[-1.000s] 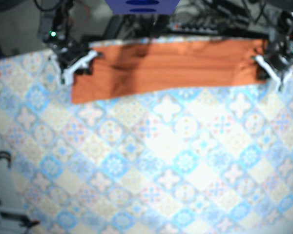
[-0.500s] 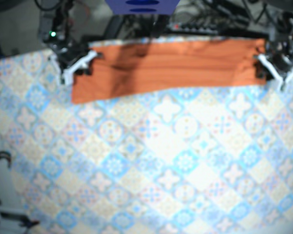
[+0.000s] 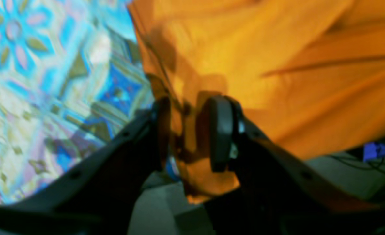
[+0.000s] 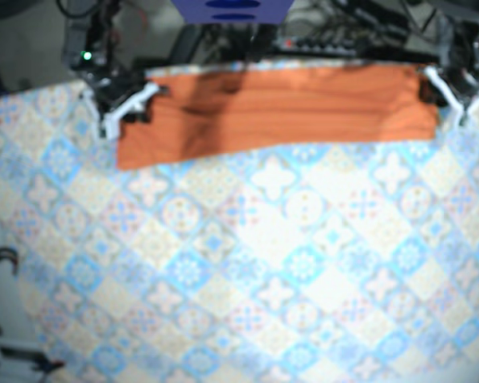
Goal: Fold the T-shirt properly
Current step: 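Reposition the left gripper on the strip's end while the right holds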
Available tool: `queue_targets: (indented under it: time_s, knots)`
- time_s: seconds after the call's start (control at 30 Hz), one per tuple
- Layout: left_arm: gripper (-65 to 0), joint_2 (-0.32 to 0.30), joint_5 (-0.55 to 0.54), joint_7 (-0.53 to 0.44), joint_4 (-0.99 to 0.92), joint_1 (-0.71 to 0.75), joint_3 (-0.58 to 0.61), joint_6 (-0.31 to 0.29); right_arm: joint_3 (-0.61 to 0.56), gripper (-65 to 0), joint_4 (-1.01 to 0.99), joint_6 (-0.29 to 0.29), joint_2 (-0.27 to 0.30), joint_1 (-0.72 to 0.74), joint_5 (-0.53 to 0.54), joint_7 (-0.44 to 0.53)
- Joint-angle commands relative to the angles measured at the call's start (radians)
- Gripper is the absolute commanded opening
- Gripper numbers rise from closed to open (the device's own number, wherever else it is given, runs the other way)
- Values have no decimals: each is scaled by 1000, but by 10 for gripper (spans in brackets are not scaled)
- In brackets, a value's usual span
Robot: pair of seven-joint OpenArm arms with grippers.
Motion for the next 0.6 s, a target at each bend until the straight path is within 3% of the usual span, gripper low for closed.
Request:
queue_targets:
  time_s: [0.0, 0.33, 0.57]
  knots:
    - [-458, -24, -7, -17, 14, 11, -10, -2, 0, -455, 16, 5, 3, -2, 10, 17]
    - [-459, -67, -13, -18, 46, 65, -16, -2, 0, -455, 14, 5, 3, -2, 10, 15]
    - [-459, -31, -10, -14, 282, 79, -107, -2, 0, -456, 14, 5, 3, -2, 10, 15]
